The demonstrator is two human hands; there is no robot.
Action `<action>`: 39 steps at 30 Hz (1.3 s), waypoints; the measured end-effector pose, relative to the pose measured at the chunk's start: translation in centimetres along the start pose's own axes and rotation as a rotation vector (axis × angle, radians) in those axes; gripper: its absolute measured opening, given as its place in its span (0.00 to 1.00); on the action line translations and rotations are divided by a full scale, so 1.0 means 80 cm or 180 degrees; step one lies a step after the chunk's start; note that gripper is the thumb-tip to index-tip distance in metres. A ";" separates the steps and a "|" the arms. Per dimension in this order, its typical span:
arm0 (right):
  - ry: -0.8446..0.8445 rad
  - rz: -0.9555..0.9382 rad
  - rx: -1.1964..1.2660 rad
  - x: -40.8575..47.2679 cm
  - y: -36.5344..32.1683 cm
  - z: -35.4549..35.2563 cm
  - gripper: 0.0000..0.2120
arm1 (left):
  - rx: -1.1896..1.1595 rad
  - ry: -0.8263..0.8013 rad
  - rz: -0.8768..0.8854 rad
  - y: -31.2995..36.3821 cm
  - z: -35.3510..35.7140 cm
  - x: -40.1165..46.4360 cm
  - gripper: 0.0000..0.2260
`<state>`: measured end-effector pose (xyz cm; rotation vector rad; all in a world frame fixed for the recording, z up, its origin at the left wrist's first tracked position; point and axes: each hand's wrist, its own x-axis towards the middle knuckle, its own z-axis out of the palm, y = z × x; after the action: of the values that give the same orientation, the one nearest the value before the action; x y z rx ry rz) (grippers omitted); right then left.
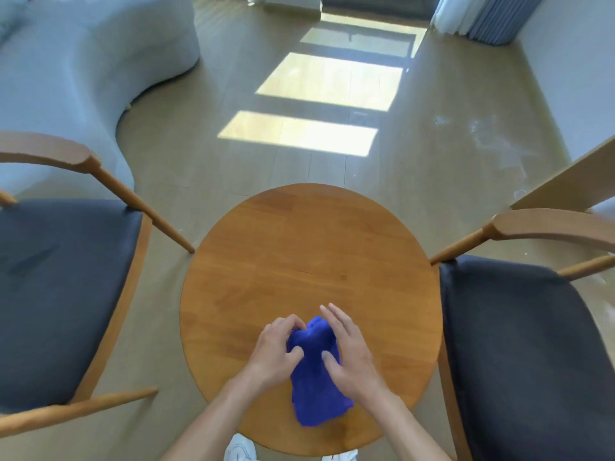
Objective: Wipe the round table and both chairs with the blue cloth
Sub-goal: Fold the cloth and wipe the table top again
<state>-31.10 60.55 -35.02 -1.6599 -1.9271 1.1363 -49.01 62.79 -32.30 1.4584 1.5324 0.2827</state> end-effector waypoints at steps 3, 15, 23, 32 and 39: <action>0.0114 -0.0284 -0.0306 0.007 -0.021 -0.044 0.25 | 0.0053 0.0133 0.0392 0.046 -0.011 -0.022 0.18; 0.0446 -0.1260 -0.0618 0.015 -0.202 -0.269 0.08 | 0.0979 0.0655 0.1168 0.257 -0.169 -0.090 0.16; 0.0409 -0.1282 -0.0322 -0.003 -0.267 -0.341 0.10 | 0.1720 0.0991 0.1759 0.311 -0.212 -0.113 0.05; 0.0705 -0.1179 -0.0105 -0.008 -0.270 -0.363 0.12 | 0.1498 0.0563 0.1612 0.316 -0.238 -0.110 0.07; 0.0465 -0.0896 -0.0229 -0.001 -0.260 -0.351 0.12 | 0.1384 0.0284 0.1506 0.291 -0.251 -0.097 0.03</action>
<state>-24.73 70.17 -2.08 -1.4059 -2.0470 0.8245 -50.50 70.73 -1.63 2.1810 1.3517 0.3065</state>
